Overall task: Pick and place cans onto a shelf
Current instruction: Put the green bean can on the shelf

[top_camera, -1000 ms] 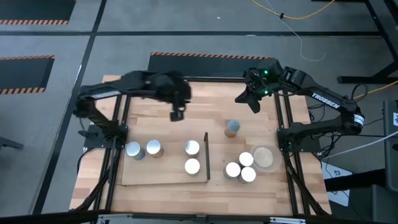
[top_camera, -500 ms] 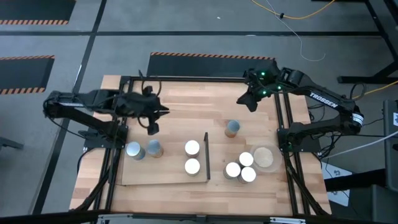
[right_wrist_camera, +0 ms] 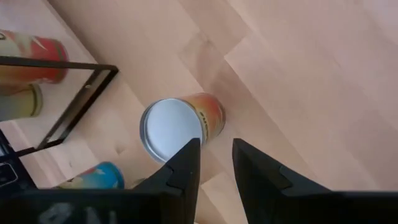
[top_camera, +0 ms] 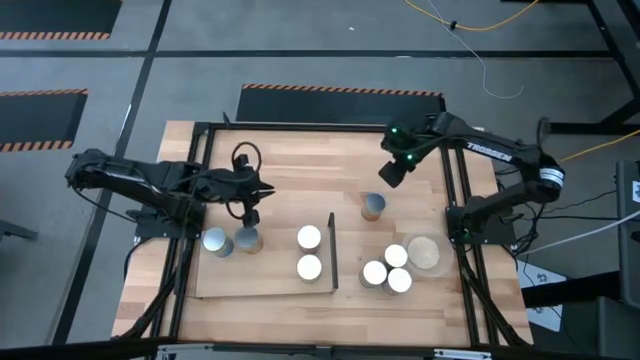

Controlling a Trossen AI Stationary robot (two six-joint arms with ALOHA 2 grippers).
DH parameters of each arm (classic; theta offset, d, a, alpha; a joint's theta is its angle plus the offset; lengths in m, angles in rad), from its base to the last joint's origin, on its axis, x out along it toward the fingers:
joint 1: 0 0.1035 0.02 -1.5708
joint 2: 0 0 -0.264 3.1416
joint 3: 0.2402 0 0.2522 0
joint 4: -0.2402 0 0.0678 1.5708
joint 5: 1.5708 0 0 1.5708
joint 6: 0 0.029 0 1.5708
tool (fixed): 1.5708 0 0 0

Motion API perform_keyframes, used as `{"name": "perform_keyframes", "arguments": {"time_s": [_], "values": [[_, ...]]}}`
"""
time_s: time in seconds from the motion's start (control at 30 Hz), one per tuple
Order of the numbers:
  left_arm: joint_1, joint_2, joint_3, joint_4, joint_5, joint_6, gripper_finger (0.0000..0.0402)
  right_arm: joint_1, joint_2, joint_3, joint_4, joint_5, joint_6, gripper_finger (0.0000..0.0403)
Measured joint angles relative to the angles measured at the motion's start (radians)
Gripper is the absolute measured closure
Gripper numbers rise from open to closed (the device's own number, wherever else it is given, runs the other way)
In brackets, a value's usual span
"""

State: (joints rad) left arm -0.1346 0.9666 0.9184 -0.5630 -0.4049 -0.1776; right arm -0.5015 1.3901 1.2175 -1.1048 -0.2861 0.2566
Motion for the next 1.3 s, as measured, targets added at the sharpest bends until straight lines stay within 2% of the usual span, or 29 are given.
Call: {"name": "perform_keyframes", "arguments": {"time_s": [0.53, 1.3], "values": [[0.0, 0.004, -0.02, 0.006, 0.002, 0.0, 0.0358, 0.099, 0.146, 0.0, 0.009, -0.003, -0.056, 0.0304], [0.0, 0.004, -0.02, 0.006, 0.002, 0.0, 0.0358, 0.113, 0.256, -0.001, 0.017, 0.007, -0.074, 0.0304]]}}
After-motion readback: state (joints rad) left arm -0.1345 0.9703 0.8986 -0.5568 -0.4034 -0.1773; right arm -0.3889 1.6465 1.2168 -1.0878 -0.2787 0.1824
